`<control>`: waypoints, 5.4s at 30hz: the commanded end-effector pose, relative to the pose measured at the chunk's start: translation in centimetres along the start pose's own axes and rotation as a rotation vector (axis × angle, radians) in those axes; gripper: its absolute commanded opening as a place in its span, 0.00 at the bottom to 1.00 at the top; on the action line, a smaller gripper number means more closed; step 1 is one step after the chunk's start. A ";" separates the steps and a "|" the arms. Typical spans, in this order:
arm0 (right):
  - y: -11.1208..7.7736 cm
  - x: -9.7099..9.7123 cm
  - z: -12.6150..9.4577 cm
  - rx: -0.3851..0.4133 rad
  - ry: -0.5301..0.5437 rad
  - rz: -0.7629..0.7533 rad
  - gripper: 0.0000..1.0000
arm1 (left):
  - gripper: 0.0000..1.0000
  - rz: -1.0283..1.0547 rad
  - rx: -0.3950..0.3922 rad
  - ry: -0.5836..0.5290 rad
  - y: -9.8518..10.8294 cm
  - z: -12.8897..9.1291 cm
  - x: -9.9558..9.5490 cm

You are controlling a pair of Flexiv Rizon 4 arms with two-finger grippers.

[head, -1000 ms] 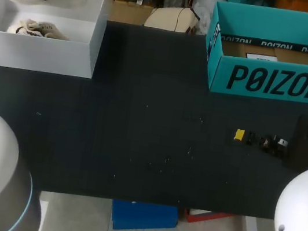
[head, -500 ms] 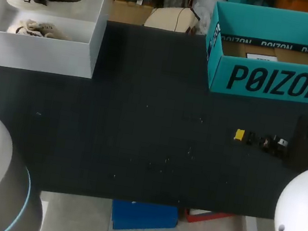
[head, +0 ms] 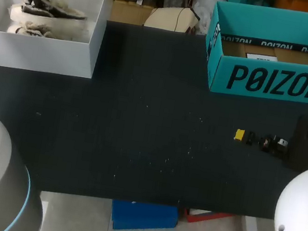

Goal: Take the shoe out of the shoebox, open the shoe tongue, remove and reinsert the insole, then place the shoe into the shoebox

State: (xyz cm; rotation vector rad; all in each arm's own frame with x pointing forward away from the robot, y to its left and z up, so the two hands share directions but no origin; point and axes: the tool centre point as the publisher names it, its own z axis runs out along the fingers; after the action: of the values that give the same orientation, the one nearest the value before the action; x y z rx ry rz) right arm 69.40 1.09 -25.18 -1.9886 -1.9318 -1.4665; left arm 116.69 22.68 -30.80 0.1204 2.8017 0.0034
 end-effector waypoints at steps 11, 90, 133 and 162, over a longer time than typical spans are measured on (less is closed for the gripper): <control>0.2 -0.1 -0.1 0.013 0.003 0.004 1.00 | 0.41 0.008 -0.008 -0.011 -0.7 -2.0 -0.2; 0.2 -0.1 -0.1 0.013 0.003 0.004 1.00 | 1.00 0.034 -0.018 0.031 0.0 -4.5 1.0; 0.2 -0.1 -0.1 0.013 0.003 0.004 1.00 | 0.38 0.348 -0.076 0.298 -1.1 3.5 -2.7; 0.2 -0.1 -0.1 0.013 0.003 0.004 1.00 | 0.00 0.345 -0.106 0.398 -0.9 6.2 -0.9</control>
State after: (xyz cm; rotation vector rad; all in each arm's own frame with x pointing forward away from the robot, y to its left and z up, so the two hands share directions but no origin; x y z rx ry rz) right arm 69.40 1.09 -25.18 -1.9886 -1.9318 -1.4664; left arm 118.99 21.63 -36.61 0.6399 3.1056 0.2832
